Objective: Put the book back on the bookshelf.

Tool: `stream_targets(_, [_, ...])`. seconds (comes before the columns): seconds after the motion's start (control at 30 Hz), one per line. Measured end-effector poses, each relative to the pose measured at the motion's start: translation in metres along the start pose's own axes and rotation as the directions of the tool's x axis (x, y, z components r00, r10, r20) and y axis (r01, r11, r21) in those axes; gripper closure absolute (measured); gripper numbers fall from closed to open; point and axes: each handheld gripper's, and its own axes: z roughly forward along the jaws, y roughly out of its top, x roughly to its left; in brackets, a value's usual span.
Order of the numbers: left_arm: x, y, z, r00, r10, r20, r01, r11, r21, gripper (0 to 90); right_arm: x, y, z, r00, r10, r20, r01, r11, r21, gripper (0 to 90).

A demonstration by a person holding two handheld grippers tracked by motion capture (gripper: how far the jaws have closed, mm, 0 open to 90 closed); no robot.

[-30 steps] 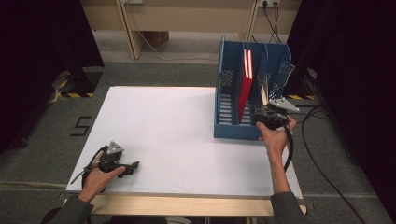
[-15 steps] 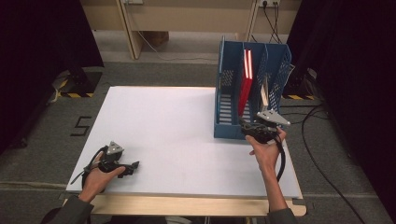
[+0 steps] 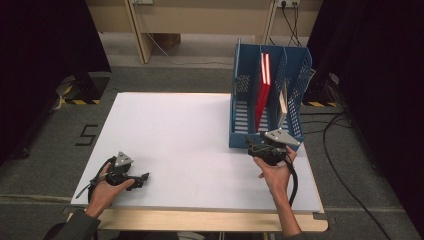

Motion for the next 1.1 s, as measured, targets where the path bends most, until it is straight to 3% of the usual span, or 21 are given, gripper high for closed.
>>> stream_targets(0.83, [0.01,-0.009,-0.015,0.9989,-0.045,0.008,0.046,0.9986,-0.027,14.9,0.031,-0.036,0.001,0.9941,0.007,-0.108,0.004,0.995,0.095,36.0])
stream_targets(1.1, [0.007,-0.01,-0.015,0.9993,-0.033,0.019,0.034,0.9992,-0.024,14.9,0.039,-0.046,0.0,0.9908,0.009,-0.135,0.007,0.992,0.123,35.0])
